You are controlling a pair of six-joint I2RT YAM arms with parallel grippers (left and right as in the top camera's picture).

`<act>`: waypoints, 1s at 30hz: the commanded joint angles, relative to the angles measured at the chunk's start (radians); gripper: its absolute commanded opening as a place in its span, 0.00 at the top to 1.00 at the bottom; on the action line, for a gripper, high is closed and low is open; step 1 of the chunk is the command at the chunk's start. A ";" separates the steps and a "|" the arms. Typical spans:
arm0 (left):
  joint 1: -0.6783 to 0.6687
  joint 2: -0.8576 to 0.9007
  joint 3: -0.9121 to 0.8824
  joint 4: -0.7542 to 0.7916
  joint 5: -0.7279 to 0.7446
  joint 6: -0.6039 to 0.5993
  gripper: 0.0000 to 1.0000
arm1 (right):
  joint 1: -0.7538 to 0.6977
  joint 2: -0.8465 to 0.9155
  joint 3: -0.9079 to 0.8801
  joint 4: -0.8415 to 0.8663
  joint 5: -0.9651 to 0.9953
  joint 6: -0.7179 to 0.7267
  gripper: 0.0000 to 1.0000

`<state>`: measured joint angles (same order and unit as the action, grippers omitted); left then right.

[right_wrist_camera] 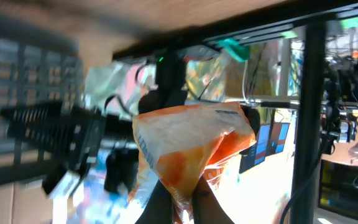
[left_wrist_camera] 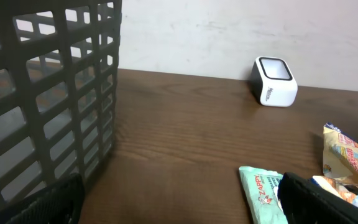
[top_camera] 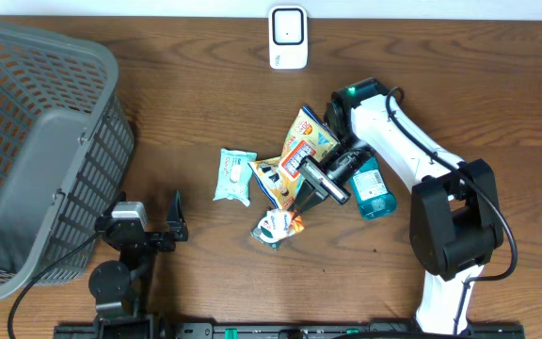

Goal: Scan the item barcode
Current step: 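Lift the orange pack and carry it toward the white scanner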

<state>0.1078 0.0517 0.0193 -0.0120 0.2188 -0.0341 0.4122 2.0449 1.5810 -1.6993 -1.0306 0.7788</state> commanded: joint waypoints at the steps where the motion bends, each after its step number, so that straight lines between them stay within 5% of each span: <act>1: 0.000 -0.002 -0.015 -0.036 0.013 -0.011 0.02 | -0.009 -0.007 0.006 -0.003 -0.087 -0.115 0.99; 9: 0.000 -0.002 -0.015 -0.036 0.013 -0.011 0.02 | -0.036 -0.006 0.006 0.011 -0.055 0.321 0.98; 16: 0.000 -0.002 -0.015 -0.036 0.013 -0.011 0.02 | -0.082 0.002 0.006 0.190 -0.026 0.697 0.98; 23: 0.000 -0.002 -0.015 -0.036 0.013 -0.011 0.02 | -0.088 0.003 0.006 0.187 -0.015 0.726 0.98; 30: 0.000 -0.002 -0.015 -0.036 0.013 -0.011 0.02 | -0.091 0.003 0.006 0.173 0.112 0.579 0.98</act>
<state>0.1078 0.0517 0.0193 -0.0120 0.2188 -0.0341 0.3267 2.0449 1.5810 -1.5246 -0.9794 1.4254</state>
